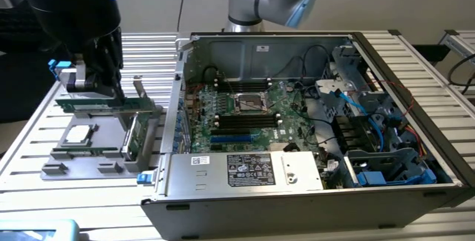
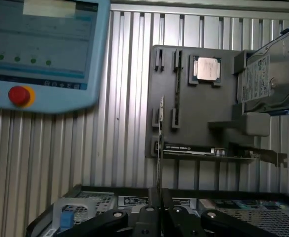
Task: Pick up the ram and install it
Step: 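Pick up the ram and move it above insertion slot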
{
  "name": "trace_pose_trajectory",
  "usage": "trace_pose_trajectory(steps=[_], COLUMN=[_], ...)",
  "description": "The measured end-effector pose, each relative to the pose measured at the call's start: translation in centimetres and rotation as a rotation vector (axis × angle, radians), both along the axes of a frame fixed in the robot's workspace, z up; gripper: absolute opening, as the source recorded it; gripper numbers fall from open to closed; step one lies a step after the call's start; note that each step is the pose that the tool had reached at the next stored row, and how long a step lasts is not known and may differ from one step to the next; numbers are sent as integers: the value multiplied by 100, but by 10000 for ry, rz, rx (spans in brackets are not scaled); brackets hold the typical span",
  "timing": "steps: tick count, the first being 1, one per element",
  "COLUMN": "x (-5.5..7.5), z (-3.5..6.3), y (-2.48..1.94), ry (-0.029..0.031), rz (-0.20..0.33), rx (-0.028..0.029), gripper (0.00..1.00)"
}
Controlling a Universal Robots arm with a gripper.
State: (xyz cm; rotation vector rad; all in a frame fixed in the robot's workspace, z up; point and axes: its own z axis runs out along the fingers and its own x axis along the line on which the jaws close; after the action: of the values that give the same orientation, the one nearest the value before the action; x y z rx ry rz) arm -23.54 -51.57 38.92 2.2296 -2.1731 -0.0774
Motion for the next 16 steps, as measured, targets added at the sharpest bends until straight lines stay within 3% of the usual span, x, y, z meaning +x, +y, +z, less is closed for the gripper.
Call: trace_pose_trajectory(steps=[16], x=[730], z=[0], y=[0], ry=[0], rz=[1], rx=[0], gripper=[13])
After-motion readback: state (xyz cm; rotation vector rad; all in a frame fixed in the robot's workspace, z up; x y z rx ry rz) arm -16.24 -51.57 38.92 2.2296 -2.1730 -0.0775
